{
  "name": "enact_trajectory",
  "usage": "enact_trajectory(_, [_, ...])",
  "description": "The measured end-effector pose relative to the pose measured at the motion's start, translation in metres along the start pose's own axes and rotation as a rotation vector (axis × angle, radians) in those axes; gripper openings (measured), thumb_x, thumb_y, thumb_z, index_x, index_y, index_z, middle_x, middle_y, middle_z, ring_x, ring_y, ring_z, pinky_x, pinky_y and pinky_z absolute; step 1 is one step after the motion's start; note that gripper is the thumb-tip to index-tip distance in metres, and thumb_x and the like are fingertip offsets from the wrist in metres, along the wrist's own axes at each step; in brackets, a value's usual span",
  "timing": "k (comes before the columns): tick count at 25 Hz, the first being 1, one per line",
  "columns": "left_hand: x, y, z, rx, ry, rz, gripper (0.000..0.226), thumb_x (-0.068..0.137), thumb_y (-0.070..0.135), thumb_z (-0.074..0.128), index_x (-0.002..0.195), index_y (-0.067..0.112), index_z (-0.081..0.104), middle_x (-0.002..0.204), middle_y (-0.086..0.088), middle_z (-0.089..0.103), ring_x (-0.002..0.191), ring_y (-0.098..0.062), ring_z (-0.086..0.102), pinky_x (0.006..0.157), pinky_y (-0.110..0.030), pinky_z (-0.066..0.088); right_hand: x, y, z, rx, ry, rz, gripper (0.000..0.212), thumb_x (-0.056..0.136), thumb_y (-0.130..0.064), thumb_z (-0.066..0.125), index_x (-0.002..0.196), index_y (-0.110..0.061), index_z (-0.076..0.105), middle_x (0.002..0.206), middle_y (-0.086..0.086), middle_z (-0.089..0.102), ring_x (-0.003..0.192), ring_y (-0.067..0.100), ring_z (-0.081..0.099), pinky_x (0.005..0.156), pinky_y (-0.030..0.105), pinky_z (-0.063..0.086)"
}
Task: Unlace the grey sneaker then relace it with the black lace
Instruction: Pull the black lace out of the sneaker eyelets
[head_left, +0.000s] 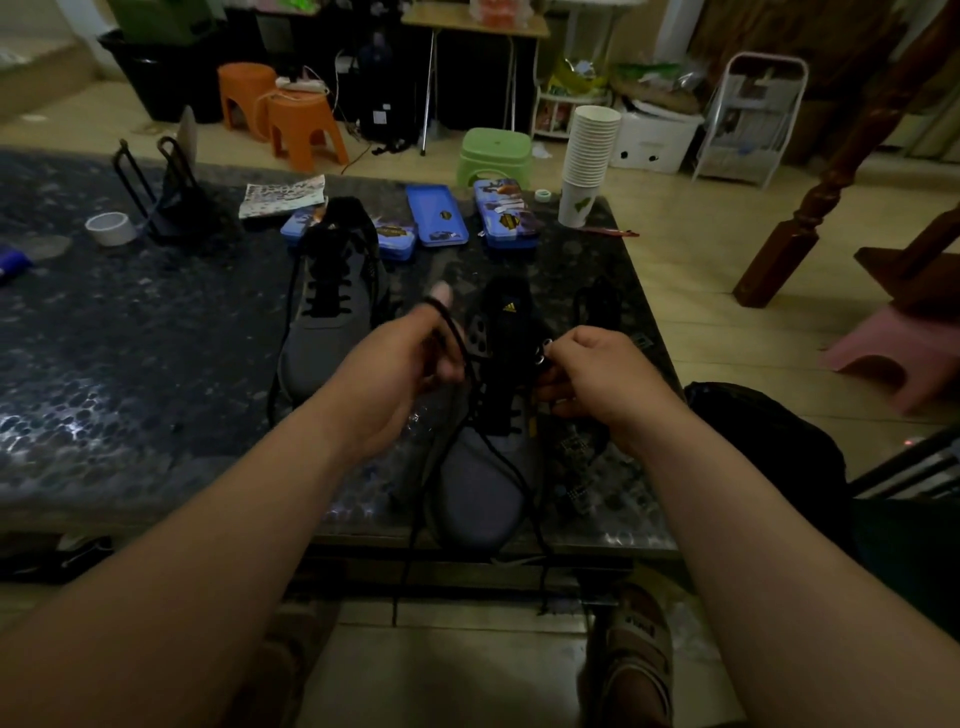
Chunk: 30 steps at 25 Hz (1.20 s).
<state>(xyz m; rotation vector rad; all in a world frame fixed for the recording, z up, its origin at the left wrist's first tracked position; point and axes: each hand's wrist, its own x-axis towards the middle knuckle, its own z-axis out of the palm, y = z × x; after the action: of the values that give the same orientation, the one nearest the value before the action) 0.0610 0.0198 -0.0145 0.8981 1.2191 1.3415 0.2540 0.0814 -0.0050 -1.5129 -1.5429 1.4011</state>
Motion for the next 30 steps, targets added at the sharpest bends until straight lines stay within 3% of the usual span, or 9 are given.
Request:
enact_trajectory(3, [-0.001,0.013,-0.019,-0.339,0.098,-0.095,0.065,0.097,0.074,0.037,0.073,0.016,0.055,0.061,-0.004,0.048,0.062,-0.022,0.050,0.072,-0.035,0.044,0.000,0.000,0.004,-0.001,0.028,-0.001,0.025,0.101,-0.021,0.058,0.104,0.003,0.065,0.085,0.012,0.070,0.063,0.016,0.068,0.053,0.023,0.055])
enact_trajectory(6, [0.001,0.016,-0.034,-0.491,0.193,-0.112,0.077,0.089,0.086,0.034,0.092,0.015,0.064,0.091,-0.008,0.073,0.085,-0.026,0.071,0.090,-0.042,0.050,0.001,0.004,0.006,-0.100,0.115,-0.067,0.023,0.095,-0.030,0.068,0.103,-0.009,0.060,0.088,0.007,0.072,0.071,0.021,0.071,0.062,0.036,0.059])
enact_trajectory(9, [0.004,0.015,-0.039,-0.618,0.234,-0.040,0.077,0.096,0.074,0.041,0.137,0.010,0.053,0.134,-0.015,0.067,0.112,-0.031,0.073,0.101,-0.048,0.053,0.000,0.001,0.006,-0.311,0.162,-0.352,0.014,0.095,-0.022,0.069,0.093,-0.027,0.056,0.085,0.000,0.062,0.068,0.016,0.059,0.059,0.032,0.048])
enact_trajectory(11, [0.010,0.019,-0.039,-0.625,0.312,0.052,0.060,0.102,0.047,0.052,0.148,0.009,0.041,0.140,-0.017,0.059,0.110,-0.031,0.073,0.098,-0.048,0.058,-0.001,0.001,0.007,-0.483,0.107,-0.446,0.015,0.096,-0.020,0.066,0.093,-0.034,0.062,0.089,-0.006,0.057,0.074,0.007,0.056,0.066,0.025,0.043])
enact_trajectory(13, [0.015,0.022,-0.036,-0.320,0.525,0.151,0.035,0.101,0.017,0.051,0.132,0.006,0.039,0.127,-0.022,0.062,0.094,-0.029,0.077,0.082,-0.042,0.064,-0.005,0.002,0.010,-0.672,0.064,-0.475,0.011,0.098,-0.028,0.063,0.104,-0.036,0.066,0.098,-0.009,0.053,0.083,0.008,0.058,0.073,0.027,0.048])
enact_trajectory(15, [0.012,0.011,-0.027,-0.025,0.627,0.208,0.021,0.101,0.010,0.050,0.115,0.010,0.036,0.102,-0.022,0.065,0.078,-0.030,0.077,0.068,-0.040,0.064,-0.009,0.003,0.012,-0.863,0.054,-0.494,0.018,0.098,-0.038,0.061,0.114,-0.032,0.064,0.102,-0.007,0.051,0.088,0.014,0.058,0.078,0.034,0.052])
enact_trajectory(20, [0.000,-0.036,-0.002,0.771,0.160,0.271,0.017,0.095,0.035,0.070,0.088,0.029,0.055,0.088,0.003,0.061,0.077,-0.012,0.062,0.072,-0.032,0.051,-0.005,0.000,0.014,-0.819,0.061,-0.515,0.013,0.095,-0.036,0.067,0.092,-0.023,0.066,0.087,-0.003,0.063,0.086,0.021,0.063,0.075,0.038,0.054])
enact_trajectory(26, [-0.006,-0.034,0.006,1.032,0.096,0.395,0.029,0.089,0.036,0.072,0.109,0.038,0.051,0.100,0.012,0.042,0.081,-0.010,0.055,0.072,-0.034,0.051,-0.003,0.001,0.010,-0.789,-0.029,-0.486,0.020,0.099,-0.032,0.064,0.084,-0.021,0.058,0.082,-0.005,0.057,0.077,0.015,0.055,0.063,0.033,0.040])
enact_trajectory(30, [-0.006,-0.032,0.004,0.982,0.093,0.352,0.023,0.092,0.032,0.069,0.101,0.041,0.049,0.098,0.012,0.042,0.079,-0.008,0.055,0.074,-0.035,0.051,0.002,0.000,0.010,-0.734,-0.056,-0.432,0.011,0.094,-0.026,0.072,0.086,-0.021,0.064,0.076,-0.006,0.061,0.070,0.011,0.058,0.062,0.029,0.045])
